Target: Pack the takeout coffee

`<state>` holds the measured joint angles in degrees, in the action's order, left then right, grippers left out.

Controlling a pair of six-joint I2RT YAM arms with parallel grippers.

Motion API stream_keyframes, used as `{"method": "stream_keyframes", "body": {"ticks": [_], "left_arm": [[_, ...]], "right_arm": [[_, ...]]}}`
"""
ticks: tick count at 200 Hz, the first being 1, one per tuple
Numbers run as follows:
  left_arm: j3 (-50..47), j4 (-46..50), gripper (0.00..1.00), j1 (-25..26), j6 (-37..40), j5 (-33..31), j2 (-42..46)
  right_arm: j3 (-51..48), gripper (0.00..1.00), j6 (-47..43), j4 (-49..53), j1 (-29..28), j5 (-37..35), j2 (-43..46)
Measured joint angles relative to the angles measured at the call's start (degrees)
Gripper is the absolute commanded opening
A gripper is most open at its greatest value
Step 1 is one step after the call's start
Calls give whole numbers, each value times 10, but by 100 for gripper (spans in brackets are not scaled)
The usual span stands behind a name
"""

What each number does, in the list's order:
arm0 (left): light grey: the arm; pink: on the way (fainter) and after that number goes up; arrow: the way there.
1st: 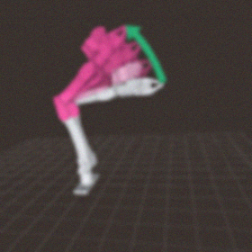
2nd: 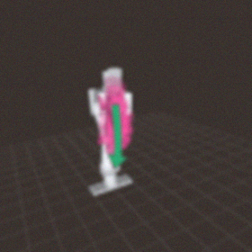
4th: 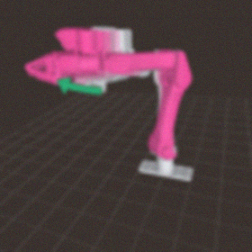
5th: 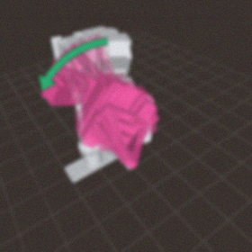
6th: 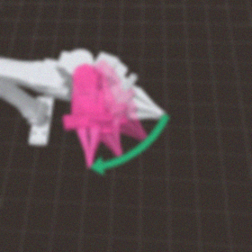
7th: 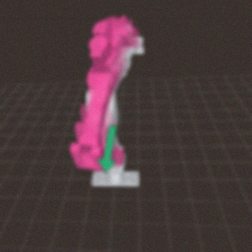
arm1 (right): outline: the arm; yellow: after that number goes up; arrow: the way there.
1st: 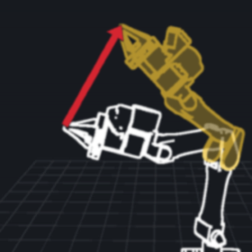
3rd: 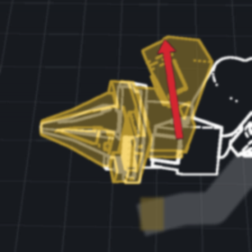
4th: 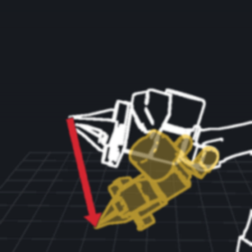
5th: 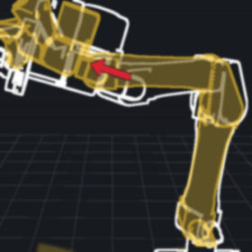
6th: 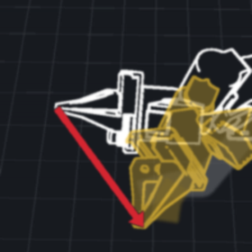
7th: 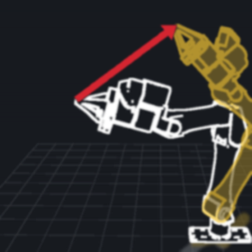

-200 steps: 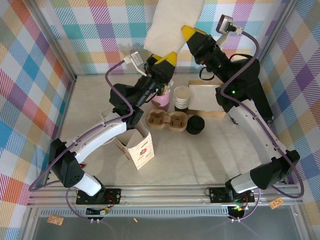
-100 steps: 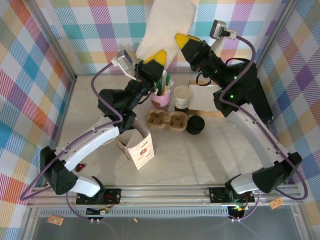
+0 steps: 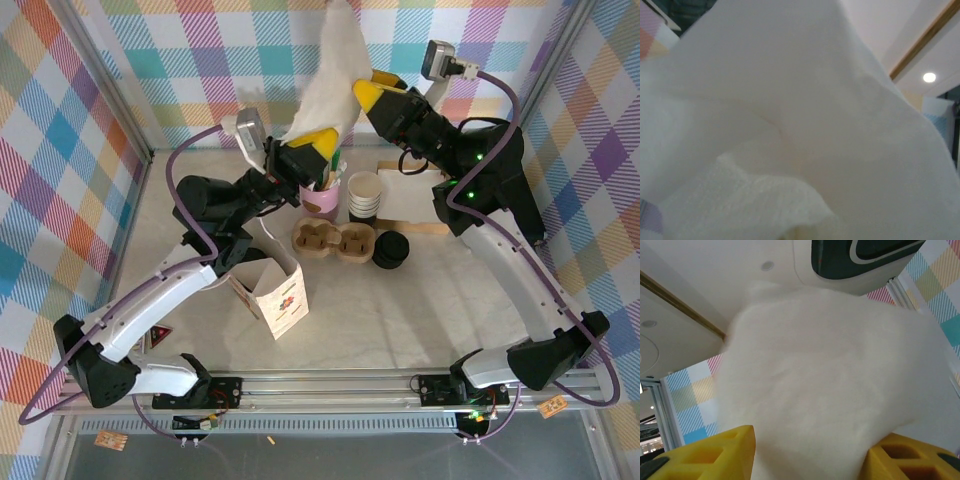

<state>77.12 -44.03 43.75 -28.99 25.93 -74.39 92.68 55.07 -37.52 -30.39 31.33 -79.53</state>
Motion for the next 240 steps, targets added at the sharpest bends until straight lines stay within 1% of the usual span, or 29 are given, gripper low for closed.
{"method": "stream_keyframes", "body": {"ticks": [10, 27, 69, 120, 127, 149, 156, 162, 168, 173, 179, 184, 185, 189, 202, 214, 240], "left_arm": [[1, 17, 0, 0, 3, 11, 3], [0, 39, 0, 0, 6, 23, 11], [-34, 52, 0, -11, 5, 19, 58], [-59, 56, 0, -23, -8, 19, 91], [-62, 56, 0, -24, -12, 19, 93], [-71, 56, 0, -24, -26, 19, 97], [-74, 56, 0, -24, -30, 19, 100], [-76, 56, 0, -24, -32, 19, 103], [-79, 56, 0, -24, -35, 19, 105], [-80, 56, 0, -24, -37, 19, 108], [-83, 55, 0, -24, -40, 19, 111], [-85, 54, 0, -24, -43, 19, 113], [-85, 53, 0, -24, -44, 19, 114], [-86, 52, 0, -24, -47, 19, 116], [-87, 48, 0, -24, -56, 19, 120], [-87, 46, 0, -24, -65, 21, 121], [-87, 46, 0, -24, -83, 36, 120]], "right_arm": [[0, 52, 2, 2, 0, 3, 1], [-1, 48, 11, -1, 1, 7, 4], [-7, 34, 51, -38, 7, 33, 9], [-4, 32, 83, -71, 7, 76, 8], [-2, 28, 87, -74, 7, 83, 8], [6, 10, 103, -84, 7, 97, 6], [6, 6, 107, -86, 8, 99, 6], [6, 5, 108, -87, 8, 102, 6], [6, 6, 110, -87, 8, 104, 6], [6, 8, 111, -87, 8, 105, 6], [6, 13, 113, -87, 8, 108, 6], [6, 20, 112, -88, 8, 111, 6], [5, 23, 113, -88, 8, 112, 6], [5, 26, 111, -87, 8, 113, 7], [0, 32, 110, -86, 8, 116, 12], [-2, 41, 109, -85, 8, 122, 15], [-2, 44, 106, -88, 4, 133, 19]]}}
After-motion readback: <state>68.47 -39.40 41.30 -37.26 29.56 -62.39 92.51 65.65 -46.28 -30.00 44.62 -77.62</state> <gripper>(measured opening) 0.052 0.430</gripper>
